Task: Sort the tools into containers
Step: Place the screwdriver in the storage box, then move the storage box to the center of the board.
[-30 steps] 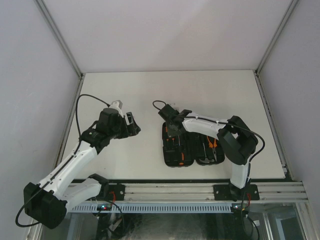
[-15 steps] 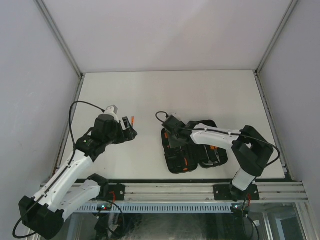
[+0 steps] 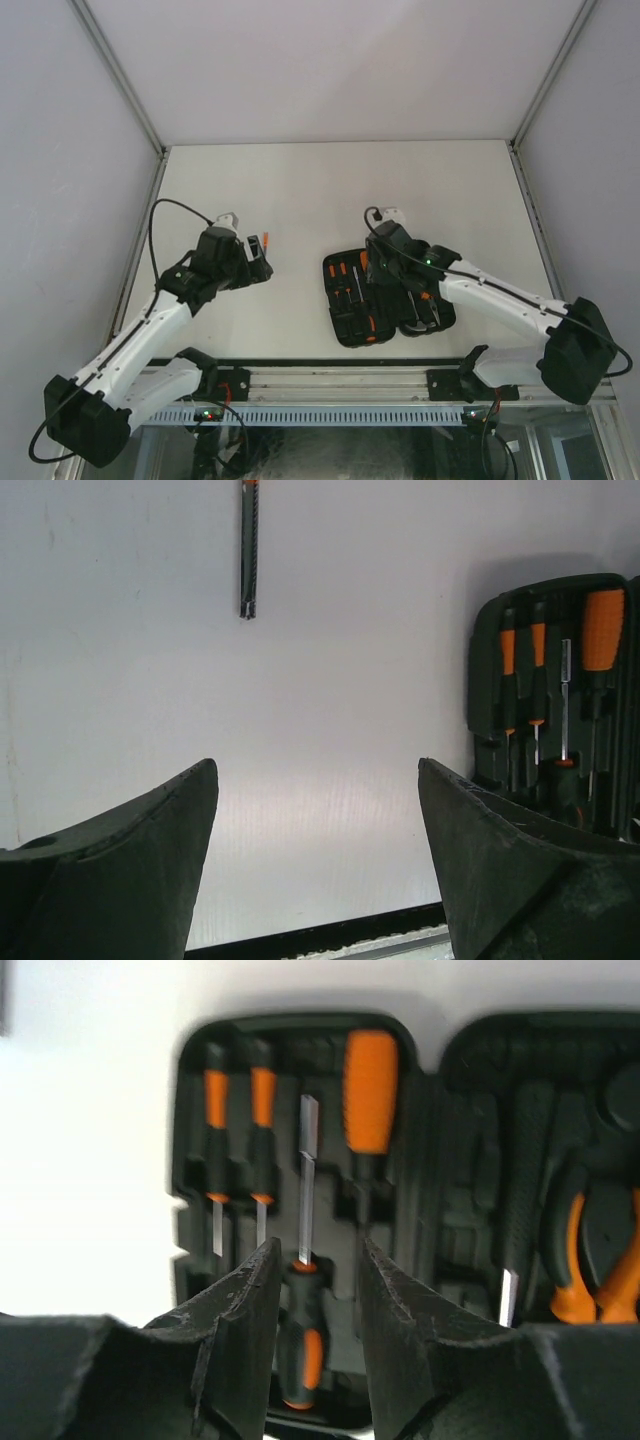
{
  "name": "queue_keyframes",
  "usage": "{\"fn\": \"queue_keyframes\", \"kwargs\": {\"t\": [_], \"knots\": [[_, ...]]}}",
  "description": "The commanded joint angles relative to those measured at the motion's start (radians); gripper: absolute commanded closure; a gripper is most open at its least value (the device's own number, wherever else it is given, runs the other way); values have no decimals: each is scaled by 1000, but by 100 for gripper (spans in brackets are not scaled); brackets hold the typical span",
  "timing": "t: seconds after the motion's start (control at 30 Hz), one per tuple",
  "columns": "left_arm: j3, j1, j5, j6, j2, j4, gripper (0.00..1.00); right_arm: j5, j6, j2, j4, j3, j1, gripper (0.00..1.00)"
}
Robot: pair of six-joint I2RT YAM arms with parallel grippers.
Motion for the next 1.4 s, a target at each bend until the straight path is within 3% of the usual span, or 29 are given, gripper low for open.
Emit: {"fn": "queue_keyframes", "kwargs": {"t": [0.0,0.17,0.33,0.77,1.03,1.37], "knots": [[54,-4,-42,10,53,16,16,-4,16,-129,-60,-125,-32,64],[96,-4,-84,24,124,22,16,-83,36,-245,-130,-230,-60,67],[137,-5,-120,29,195,26,16,-155,23,-256,-115,-301,-64,67],[175,-1,-169,18,278,31,15,-207,-47,-116,-22,-308,-91,61],[208,15,-195,26,346,42,14,-102,-54,-1,-78,-257,-73,60],[239,17,-215,17,463,74,14,-42,10,64,-92,-208,-75,78]]}}
